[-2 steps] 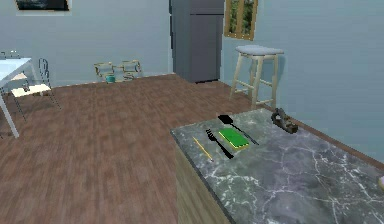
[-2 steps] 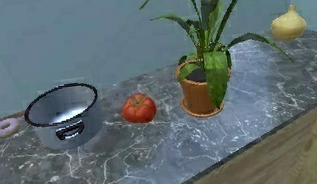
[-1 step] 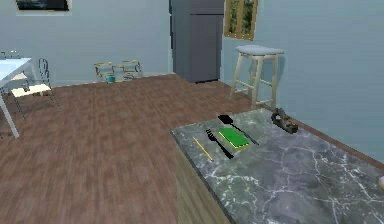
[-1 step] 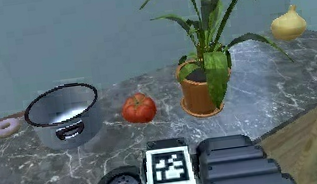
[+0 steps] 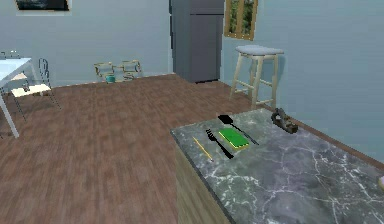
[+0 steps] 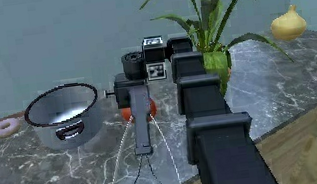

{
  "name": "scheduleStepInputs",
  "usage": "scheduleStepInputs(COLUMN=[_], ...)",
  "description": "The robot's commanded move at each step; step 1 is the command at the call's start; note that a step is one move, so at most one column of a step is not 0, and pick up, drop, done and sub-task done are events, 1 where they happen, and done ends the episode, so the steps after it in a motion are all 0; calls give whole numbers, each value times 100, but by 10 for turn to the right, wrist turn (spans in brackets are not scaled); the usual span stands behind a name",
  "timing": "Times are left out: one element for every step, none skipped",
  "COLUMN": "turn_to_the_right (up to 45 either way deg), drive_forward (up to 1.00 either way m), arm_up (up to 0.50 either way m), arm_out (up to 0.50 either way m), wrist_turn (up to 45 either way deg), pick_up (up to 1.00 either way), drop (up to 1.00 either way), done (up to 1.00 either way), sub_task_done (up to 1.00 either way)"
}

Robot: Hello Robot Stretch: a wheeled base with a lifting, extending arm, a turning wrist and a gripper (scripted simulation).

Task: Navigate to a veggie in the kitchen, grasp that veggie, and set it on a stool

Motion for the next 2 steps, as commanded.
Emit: scheduleStepInputs(turn_to_the_right=[0, 0], drive_forward=[0, 0], arm_up=[0, 0], arm_out=[0, 0], wrist_turn=[450, 450], pick_up=[0, 0], drop=[0, 0], done=[0, 0], sub_task_done=[0, 0])
